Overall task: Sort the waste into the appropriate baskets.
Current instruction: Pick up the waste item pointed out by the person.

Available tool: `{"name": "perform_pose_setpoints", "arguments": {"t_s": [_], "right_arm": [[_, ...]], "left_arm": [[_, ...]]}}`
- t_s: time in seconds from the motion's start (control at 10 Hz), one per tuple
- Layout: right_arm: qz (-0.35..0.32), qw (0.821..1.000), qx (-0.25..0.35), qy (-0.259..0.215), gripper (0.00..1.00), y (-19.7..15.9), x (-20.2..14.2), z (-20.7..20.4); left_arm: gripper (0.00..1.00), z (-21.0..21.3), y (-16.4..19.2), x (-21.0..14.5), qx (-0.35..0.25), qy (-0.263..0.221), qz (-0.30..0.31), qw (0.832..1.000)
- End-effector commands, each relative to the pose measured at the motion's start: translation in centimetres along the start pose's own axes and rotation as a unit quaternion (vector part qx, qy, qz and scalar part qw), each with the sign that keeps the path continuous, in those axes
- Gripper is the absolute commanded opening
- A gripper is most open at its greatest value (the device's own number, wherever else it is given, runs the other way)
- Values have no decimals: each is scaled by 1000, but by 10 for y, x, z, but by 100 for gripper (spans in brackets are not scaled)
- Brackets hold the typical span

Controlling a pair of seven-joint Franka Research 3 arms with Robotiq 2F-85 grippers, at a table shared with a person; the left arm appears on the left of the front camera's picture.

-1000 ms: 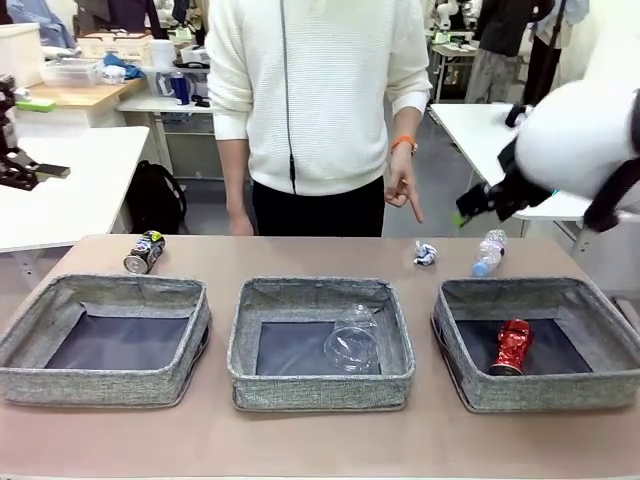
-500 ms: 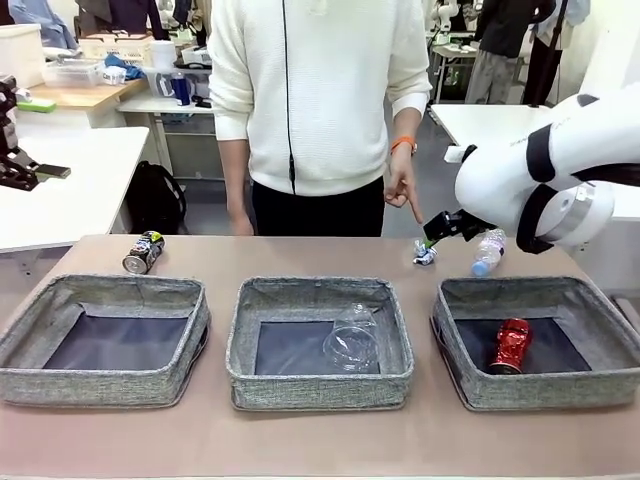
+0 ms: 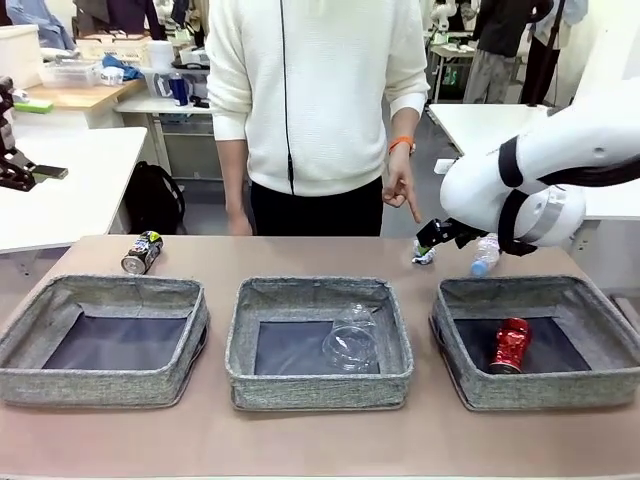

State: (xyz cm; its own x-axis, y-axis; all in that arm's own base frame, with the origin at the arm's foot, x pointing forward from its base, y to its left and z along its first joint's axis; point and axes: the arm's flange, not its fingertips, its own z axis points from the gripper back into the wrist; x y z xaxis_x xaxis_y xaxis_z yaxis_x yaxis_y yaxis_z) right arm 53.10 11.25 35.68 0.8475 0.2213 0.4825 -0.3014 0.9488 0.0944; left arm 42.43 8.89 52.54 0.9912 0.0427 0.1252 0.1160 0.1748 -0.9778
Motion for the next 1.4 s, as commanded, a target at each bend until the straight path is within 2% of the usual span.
{"name": "perform_pose_setpoints", "arguments": {"t_s": [0.0, 0.2, 0.6, 1.2, 1.3], "right_arm": [[2, 999, 12, -31, 100, -23, 23, -26], [1, 999, -3, -33, 100, -34, 20, -49], [4, 999, 8, -41, 100, -47, 16, -80], [12, 999, 21, -45, 100, -48, 15, -95], [16, 999, 28, -44, 41, -48, 15, -95]], "left_arm": [[100, 1, -2, -2, 0, 4, -8, 1000], [100, 1, -2, -2, 0, 4, -8, 1000], [100, 1, -2, -2, 0, 4, -8, 1000], [100, 1, -2, -2, 0, 4, -8, 1000], [100, 1, -2, -2, 0, 4, -8, 1000]]}}
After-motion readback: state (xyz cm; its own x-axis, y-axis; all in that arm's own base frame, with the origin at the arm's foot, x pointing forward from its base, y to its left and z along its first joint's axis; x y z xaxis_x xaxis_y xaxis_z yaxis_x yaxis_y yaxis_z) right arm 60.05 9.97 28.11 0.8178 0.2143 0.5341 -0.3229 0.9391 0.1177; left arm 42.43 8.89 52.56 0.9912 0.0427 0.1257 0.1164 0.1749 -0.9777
